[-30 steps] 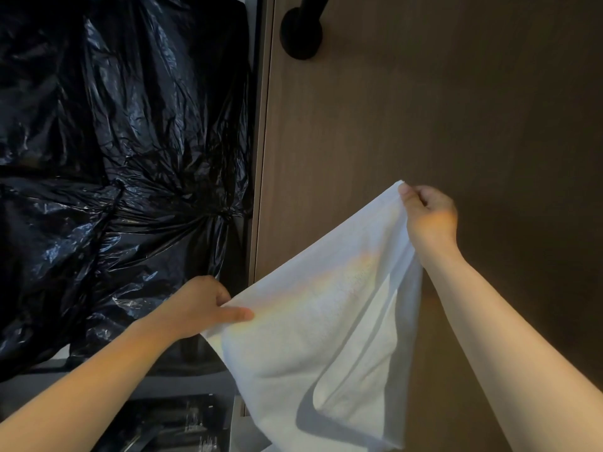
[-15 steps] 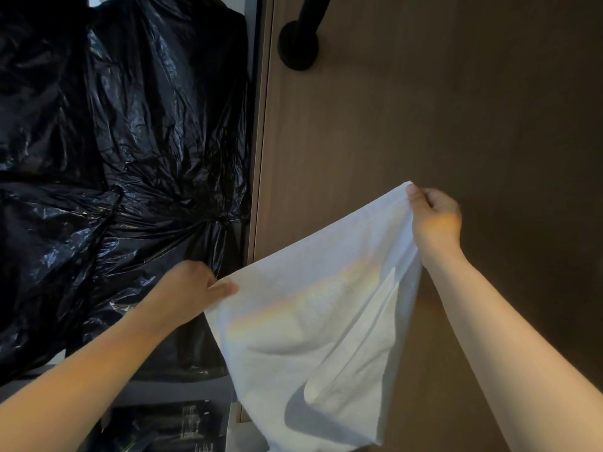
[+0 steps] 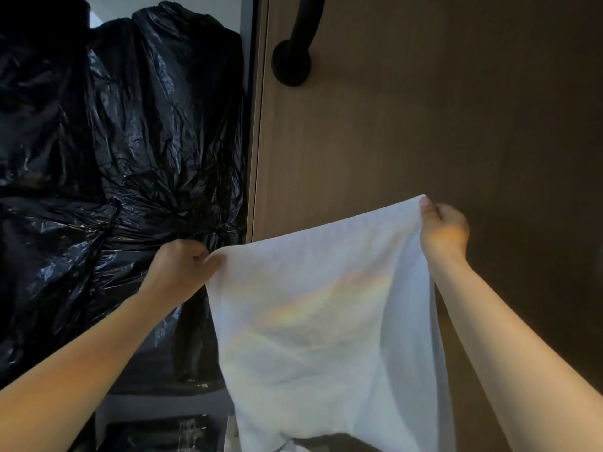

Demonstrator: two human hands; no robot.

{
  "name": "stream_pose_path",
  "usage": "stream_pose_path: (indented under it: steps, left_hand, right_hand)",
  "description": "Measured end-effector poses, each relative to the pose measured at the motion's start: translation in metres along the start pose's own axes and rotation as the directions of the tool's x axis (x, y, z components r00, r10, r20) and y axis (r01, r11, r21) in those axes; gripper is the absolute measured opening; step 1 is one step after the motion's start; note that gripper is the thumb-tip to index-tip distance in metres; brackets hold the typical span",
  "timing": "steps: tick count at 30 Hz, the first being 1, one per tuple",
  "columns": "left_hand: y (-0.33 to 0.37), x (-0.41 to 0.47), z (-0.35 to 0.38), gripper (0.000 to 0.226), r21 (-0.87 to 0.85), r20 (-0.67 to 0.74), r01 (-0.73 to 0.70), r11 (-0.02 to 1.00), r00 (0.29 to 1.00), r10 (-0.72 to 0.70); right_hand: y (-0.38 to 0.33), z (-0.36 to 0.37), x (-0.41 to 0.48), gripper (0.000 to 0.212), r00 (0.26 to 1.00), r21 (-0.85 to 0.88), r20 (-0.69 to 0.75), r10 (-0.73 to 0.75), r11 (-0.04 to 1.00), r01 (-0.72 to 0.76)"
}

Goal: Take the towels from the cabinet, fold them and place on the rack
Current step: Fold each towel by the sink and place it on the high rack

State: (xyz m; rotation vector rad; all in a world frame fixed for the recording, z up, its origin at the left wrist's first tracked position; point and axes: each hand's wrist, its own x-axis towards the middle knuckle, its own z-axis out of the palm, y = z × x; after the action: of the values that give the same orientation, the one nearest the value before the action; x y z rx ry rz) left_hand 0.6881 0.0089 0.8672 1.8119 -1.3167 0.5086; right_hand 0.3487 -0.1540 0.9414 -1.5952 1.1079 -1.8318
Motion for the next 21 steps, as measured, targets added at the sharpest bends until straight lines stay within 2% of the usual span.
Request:
stream_pose_path:
  steps: [5, 7, 8, 11, 13, 15, 17, 19, 21]
  left_hand:
    - [0.005, 0.012, 0.001, 0.022, -0.200, -0.136, 0.106, 0.974, 0.981, -0.135]
    - [0.005, 0.014, 0.001, 0.020, -0.190, -0.099, 0.120, 0.974, 0.985, -0.141]
    - [0.004, 0.015, 0.002, 0.026, -0.193, -0.080, 0.130, 0.973, 0.986, -0.148]
    - [0.005, 0.011, 0.006, 0.038, -0.397, -0.032, 0.235, 0.887, 0.962, -0.270]
    - [0.010, 0.009, 0.010, 0.031, -0.506, 0.026, 0.292, 0.812, 0.946, -0.324]
    - [0.014, 0.006, 0.015, 0.021, -0.540, 0.065, 0.332, 0.773, 0.933, -0.355]
    - [0.017, 0.001, 0.017, 0.022, -0.571, 0.064, 0.318, 0.757, 0.937, -0.345]
    - [0.022, -0.003, 0.018, 0.019, -0.597, 0.055, 0.276, 0.754, 0.951, -0.304]
    - [0.029, -0.007, 0.019, 0.020, -0.605, 0.053, 0.226, 0.763, 0.968, -0.245]
  right_hand:
    - [0.012, -0.002, -0.001, 0.036, 0.999, -0.068, -0.022, -0.027, 0.997, 0.026]
    - [0.016, -0.003, -0.003, 0.036, 0.998, -0.086, -0.040, -0.052, 0.995, 0.049]
    - [0.018, -0.003, -0.006, 0.036, 0.997, -0.088, -0.054, -0.062, 0.995, 0.057]
    - [0.026, -0.004, -0.013, 0.036, 0.994, -0.102, -0.083, -0.067, 0.993, 0.059]
    - [0.035, -0.004, -0.018, 0.038, 0.996, -0.117, -0.079, -0.027, 0.993, 0.018]
    - [0.047, -0.004, -0.024, 0.040, 0.996, -0.137, -0.073, 0.045, 0.989, -0.055]
    - [0.059, -0.006, -0.032, 0.044, 0.989, -0.209, -0.080, 0.123, 0.968, -0.137]
    - [0.069, -0.008, -0.038, 0.043, 0.979, -0.357, -0.070, 0.189, 0.912, -0.201]
    - [0.074, -0.007, -0.045, 0.039, 0.984, -0.474, 0.003, 0.176, 0.867, -0.153]
